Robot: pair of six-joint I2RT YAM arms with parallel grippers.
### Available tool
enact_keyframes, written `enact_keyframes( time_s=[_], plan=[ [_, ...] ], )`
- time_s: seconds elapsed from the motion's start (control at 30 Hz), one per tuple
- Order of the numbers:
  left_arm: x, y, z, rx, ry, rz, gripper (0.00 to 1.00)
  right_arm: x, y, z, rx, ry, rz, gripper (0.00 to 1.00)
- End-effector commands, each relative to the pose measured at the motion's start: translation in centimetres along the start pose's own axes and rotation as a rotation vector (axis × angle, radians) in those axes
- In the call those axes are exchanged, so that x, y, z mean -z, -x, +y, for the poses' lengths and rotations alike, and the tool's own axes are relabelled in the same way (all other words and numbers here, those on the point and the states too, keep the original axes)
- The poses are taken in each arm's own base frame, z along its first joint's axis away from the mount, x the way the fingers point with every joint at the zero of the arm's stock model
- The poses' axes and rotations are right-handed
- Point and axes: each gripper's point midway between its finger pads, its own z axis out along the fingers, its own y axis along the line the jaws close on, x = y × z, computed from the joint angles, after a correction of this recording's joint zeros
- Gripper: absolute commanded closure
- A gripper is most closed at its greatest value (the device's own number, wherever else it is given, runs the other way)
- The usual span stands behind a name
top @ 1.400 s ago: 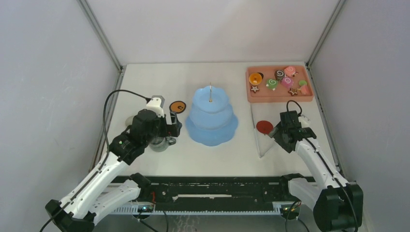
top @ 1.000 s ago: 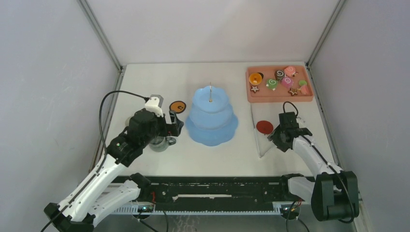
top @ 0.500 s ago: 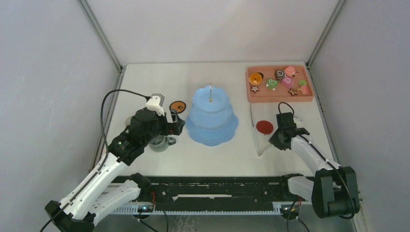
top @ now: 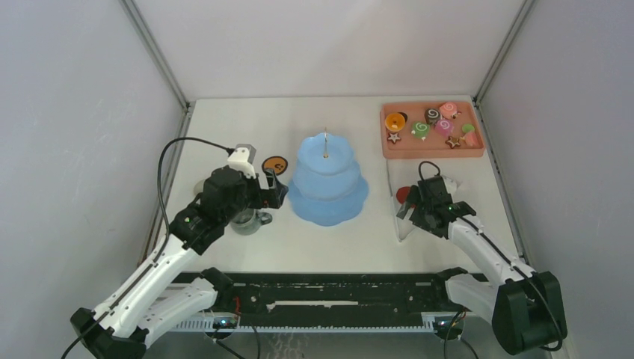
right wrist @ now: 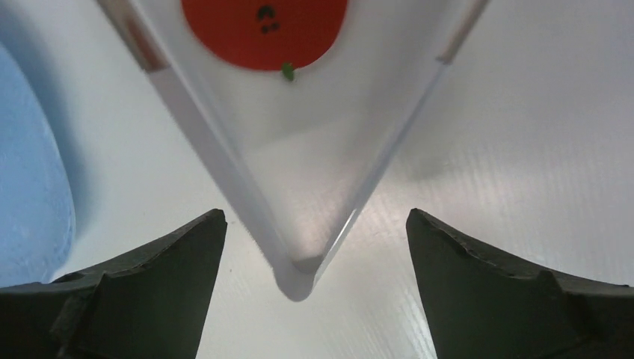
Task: Serve the afternoon tea
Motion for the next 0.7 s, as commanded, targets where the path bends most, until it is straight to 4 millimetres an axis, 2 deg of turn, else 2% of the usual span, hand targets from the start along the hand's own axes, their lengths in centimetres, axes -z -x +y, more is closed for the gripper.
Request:
enact_keyframes(
  time_s=[0.0,0.13,0.27,0.37,0.47,0.57,0.67],
  plan=[
    [0.1,1.2,-1.1,0.032,-0.046,-0.048,0.0,0.9,0.3,2.0,0.08,0.062,-0.015,0.0],
    [0.1,1.1,-1.2,0.039,-0.052,-0.05,0.0,1.8,0.4,2.4,0.132,0.035,-0.041,0.0],
    [0.0,1.1,-1.4,0.042,-0.061,-0.044,0.0,3.2,1.7,3.6,0.192,0.036,-0.118,0.0],
    [-0.1,0.9,-1.4,0.048,-0.063,-0.042,0.0,3.0,2.0,4.7,0.211,0.056,-0.115,0.01],
    [-0.2,0.7,-1.5,0.062,-0.067,-0.045,0.0,2.0,1.9,6.1,0.233,0.068,-0.095,0.1],
    [-0.2,0.7,-1.6,0.073,-0.072,-0.046,0.0,0.7,1.8,7.1,0.258,0.052,-0.076,0.28],
    [-0.3,0.6,-1.4,0.078,-0.064,-0.052,0.0,-0.6,1.6,7.5,0.278,0.028,-0.056,0.36]
  ],
)
